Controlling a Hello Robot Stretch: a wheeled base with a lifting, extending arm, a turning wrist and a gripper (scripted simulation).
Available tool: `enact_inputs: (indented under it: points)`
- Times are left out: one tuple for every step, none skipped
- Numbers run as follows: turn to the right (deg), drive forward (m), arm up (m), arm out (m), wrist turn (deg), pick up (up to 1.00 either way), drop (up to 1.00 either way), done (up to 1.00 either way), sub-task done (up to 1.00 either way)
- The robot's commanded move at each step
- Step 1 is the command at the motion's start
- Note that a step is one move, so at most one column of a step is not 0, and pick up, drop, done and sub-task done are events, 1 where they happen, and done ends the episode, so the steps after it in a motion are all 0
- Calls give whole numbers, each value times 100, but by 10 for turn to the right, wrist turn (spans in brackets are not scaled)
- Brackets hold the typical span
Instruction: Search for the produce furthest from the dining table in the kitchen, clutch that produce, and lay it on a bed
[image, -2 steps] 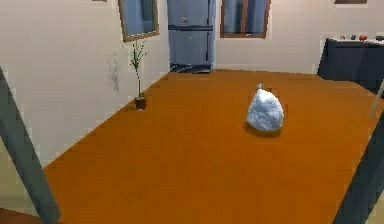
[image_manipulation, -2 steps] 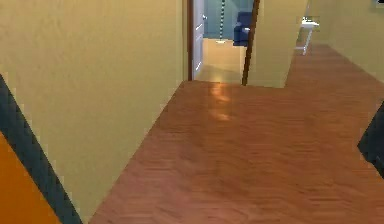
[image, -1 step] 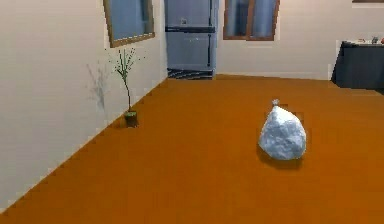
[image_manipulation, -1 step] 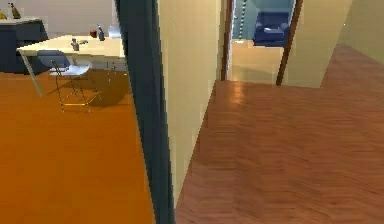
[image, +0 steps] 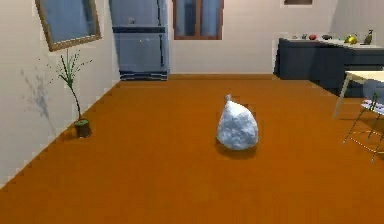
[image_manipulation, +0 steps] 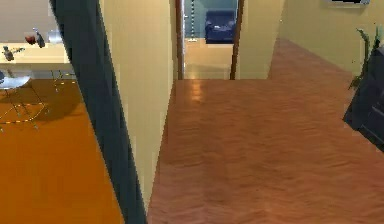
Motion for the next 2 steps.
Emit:
enact_inputs:
  points:
    - [0,50,0,0,0,0,0,0,0]
    - [420,0,0,0,0,0,0,0,0]
